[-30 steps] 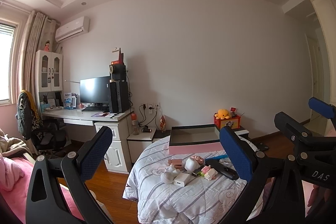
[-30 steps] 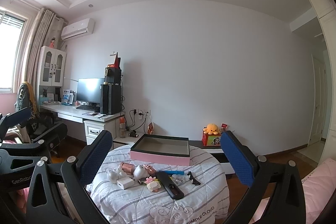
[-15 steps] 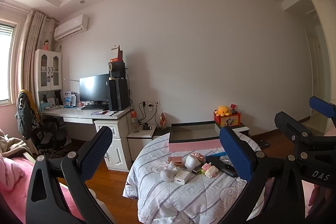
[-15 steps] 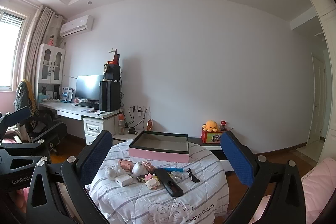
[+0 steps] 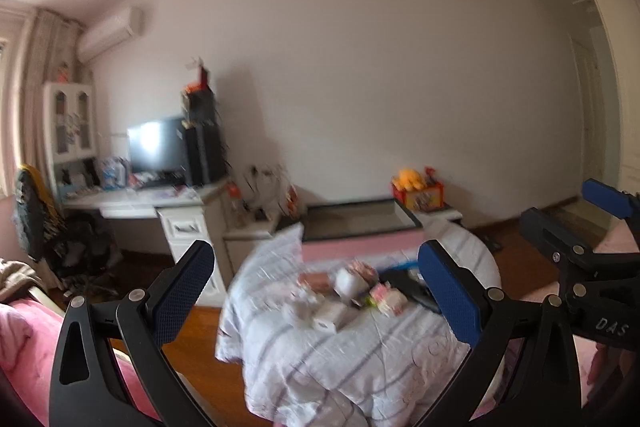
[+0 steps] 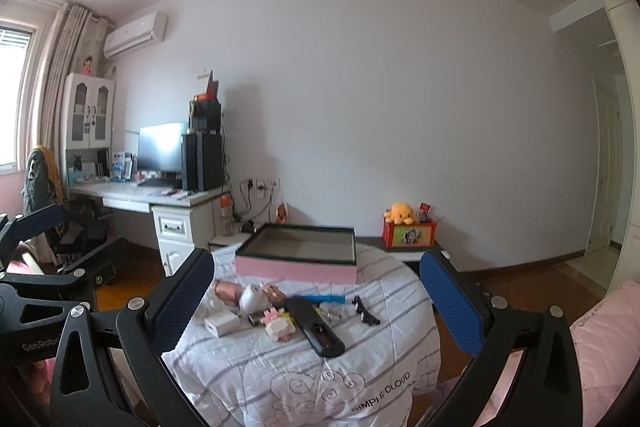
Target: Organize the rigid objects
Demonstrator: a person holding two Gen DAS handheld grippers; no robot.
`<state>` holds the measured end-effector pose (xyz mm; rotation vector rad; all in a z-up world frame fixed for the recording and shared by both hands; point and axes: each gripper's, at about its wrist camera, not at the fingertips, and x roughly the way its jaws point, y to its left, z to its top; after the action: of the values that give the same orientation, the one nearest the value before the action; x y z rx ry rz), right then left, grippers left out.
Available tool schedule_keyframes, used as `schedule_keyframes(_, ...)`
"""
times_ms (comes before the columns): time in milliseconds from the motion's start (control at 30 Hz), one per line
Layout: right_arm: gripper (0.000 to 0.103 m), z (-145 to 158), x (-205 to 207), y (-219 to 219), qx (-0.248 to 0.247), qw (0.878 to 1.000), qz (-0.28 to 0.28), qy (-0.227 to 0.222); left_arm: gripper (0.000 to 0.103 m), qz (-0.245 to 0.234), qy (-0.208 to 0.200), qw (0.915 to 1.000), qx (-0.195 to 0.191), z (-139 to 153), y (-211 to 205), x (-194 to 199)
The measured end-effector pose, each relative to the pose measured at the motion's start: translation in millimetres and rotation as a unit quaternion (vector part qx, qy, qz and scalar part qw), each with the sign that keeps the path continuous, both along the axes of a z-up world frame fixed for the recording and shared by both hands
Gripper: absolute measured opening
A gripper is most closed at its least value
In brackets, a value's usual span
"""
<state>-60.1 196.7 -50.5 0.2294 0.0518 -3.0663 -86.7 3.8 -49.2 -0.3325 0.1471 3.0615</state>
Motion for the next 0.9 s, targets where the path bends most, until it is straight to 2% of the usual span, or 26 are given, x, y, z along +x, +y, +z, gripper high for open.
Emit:
schedule_keyframes(100,0.103,-20.9,-23.9,3.8,0.005,0.999,-0.001,-0.036,0.103,-0.022,-0.047,0.9986,0.011,-23.0,-2.6,-24.8)
schedule_keyframes(300,0.103,-77.7,-80.3,16.3,-0.002,0.992,-0.007,-0.122,0.103,-0.005,-0.140,0.9901,0.004,-85.9,-5.5,-87.6)
schedule_keyframes(433,0.103,-110.4,-114.3,25.8,-0.003,0.986,-0.012,-0.168,0.103,0.004,-0.184,0.9830,-0.001,-118.0,-10.8,-125.5)
schedule_keyframes(633,0.103,-141.9,-151.2,36.9,-0.012,0.978,-0.007,-0.208,0.103,0.037,-0.226,0.9734,0.007,-149.6,-25.0,-177.0)
schedule_keyframes(700,0.103,-150.8,-160.5,37.2,-0.013,0.975,-0.005,-0.220,0.103,0.040,-0.234,0.9713,0.015,-155.3,-26.2,-183.0)
schedule_keyframes(800,0.103,-161.6,-171.0,35.9,-0.016,0.971,0.004,-0.238,0.103,0.014,-0.236,0.9712,0.026,-163.2,-23.8,-186.8)
schedule_keyframes(900,0.103,-168.1,-175.1,36.2,-0.018,0.970,0.012,-0.243,0.103,0.010,-0.237,0.9711,0.028,-164.2,-27.0,-189.3)
